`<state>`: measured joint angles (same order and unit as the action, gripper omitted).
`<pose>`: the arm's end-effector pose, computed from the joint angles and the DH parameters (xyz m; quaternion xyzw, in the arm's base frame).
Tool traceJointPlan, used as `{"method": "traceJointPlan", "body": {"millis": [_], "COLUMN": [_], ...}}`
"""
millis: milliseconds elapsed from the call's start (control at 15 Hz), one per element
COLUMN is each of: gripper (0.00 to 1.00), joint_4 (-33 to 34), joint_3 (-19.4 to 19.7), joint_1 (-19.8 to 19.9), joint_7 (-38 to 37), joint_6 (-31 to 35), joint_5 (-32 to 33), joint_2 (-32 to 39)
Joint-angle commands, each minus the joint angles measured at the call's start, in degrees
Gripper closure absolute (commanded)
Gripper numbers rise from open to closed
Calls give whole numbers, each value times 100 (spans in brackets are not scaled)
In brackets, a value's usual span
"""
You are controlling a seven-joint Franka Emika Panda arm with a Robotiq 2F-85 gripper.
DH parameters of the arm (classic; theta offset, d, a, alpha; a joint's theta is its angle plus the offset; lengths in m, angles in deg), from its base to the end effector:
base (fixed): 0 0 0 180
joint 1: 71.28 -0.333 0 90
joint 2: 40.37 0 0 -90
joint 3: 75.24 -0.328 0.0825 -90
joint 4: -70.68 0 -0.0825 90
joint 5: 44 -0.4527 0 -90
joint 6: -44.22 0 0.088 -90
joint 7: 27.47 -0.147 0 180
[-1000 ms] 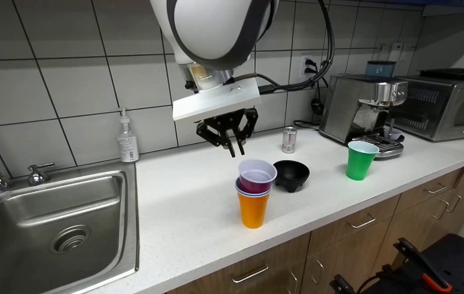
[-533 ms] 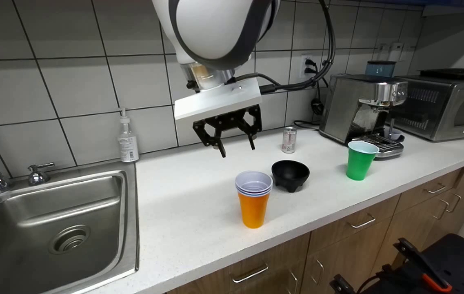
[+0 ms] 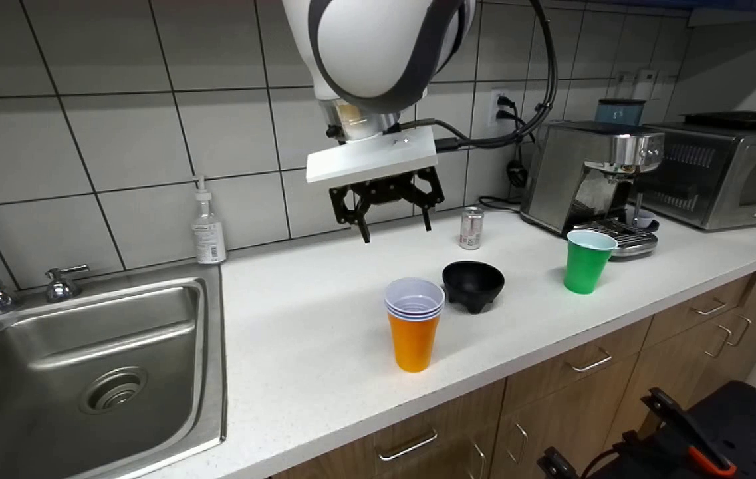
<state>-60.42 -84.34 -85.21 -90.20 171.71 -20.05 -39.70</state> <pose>0.5247 0.1954 0.2709 0.9646 -0.2075 0.0815 0.1412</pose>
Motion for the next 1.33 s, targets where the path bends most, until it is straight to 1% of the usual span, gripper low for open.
{"method": "traceJointPlan", "body": {"millis": [0,267,600,800,1067,1267], "gripper": [0,0,0,0,0,0], "joint_4": [31,63,73,100,110,57], "joint_3": [132,378,728,932,1184,1358], "joint_1": [321,604,960,1158,1386,1548], "joint_7": [395,995,2163,2901,3762,4246], "joint_6": [350,699,1302,1589,1738,1690], "joint_5": [-96,-108,-221,-430,-802,-957], "joint_2": [38,140,296,408,457,398]}}
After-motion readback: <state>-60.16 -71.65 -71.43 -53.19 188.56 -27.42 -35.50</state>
